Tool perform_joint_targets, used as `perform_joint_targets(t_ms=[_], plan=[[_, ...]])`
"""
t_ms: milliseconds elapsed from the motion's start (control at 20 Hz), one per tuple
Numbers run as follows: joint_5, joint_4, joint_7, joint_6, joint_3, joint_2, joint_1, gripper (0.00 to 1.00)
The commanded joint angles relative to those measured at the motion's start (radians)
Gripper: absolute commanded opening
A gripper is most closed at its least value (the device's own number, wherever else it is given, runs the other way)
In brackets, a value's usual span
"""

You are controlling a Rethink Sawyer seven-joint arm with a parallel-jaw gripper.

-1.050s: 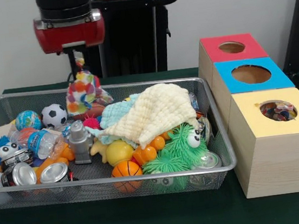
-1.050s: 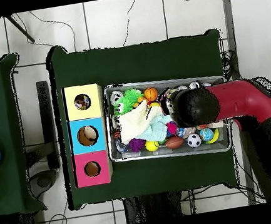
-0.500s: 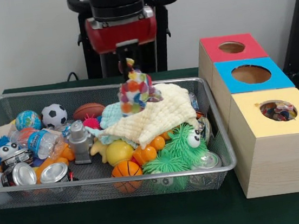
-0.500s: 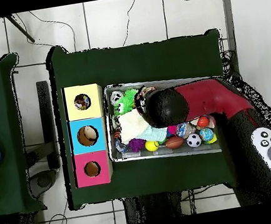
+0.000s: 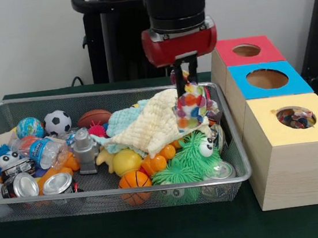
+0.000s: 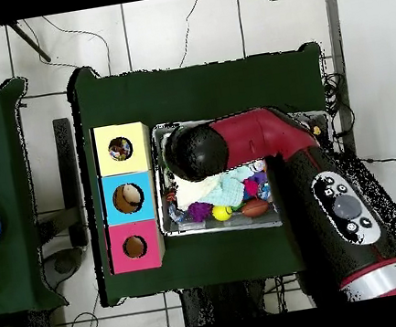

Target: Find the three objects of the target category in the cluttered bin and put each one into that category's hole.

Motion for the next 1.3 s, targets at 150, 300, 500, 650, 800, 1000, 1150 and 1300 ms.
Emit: perform_joint_targets(t_ms=[150,300,500,650,800,1000,1150,1300], plan=[[0.083,-0.202,0.14,0.177,-0.069,0.07,0.045,0.0],[0.082,-0.284,0.13,0.219,-0.083,0.104,0.071,0.0],[0.088,-0.297,0.133,0.21,-0.098,0.111,0.083,0.0],[0.093,-0.28,0.14,0.186,-0.111,0.104,0.092,0.0],[0.1,-0.27,0.156,0.169,-0.126,0.106,0.104,0.0],[0.108,-0.302,0.187,0.182,-0.148,0.127,0.132,0.0],[0.113,-0.313,0.204,0.18,-0.168,0.142,0.151,0.0],[0.129,-0.318,0.233,0.182,-0.194,0.156,0.178,0.0]])
